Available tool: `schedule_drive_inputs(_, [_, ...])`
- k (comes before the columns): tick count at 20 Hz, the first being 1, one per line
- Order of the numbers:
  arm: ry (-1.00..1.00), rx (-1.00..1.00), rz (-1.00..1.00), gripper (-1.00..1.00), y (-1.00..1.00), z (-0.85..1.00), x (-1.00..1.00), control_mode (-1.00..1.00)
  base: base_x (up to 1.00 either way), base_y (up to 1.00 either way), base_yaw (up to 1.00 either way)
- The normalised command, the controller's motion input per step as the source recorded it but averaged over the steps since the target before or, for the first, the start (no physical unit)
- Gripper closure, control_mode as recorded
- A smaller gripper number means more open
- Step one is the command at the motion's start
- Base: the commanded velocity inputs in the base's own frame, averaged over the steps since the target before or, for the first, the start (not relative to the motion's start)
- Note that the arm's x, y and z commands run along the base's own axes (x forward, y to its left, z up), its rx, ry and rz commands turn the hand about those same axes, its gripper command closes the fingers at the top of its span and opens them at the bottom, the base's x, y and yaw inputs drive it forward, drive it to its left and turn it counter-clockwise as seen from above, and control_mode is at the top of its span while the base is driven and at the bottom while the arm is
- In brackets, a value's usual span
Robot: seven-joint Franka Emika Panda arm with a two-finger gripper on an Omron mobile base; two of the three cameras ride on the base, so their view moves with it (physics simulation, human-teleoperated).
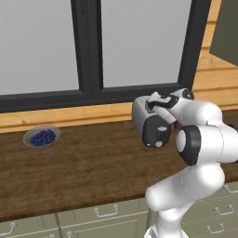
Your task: Start the toaster. Once the lever pops up, take the bread to the plate on the dining counter.
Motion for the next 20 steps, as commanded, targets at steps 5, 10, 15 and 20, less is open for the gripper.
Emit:
schedule_drive_inputs(5, [0.00,0.05,0.00,-1.00,0.00,-0.14,0.32,-1.00,0.00,0.00,0.00])
schedule_drive_inputs(10, [0.10,0.01,0.00,-1.00,0.09,-0.46,0.04,-1.00,0.00,0.00,0.00])
schedule_drive_inputs(15, [0.12,0.00,0.00,-1.00,0.19,-0.48,0.00,-1.00,0.00,0.00,0.00])
schedule_drive_inputs(20, [0.12,0.01,0.00,-1.00,0.33,-0.41,0.00,-1.00,0.00,0.00,0.00])
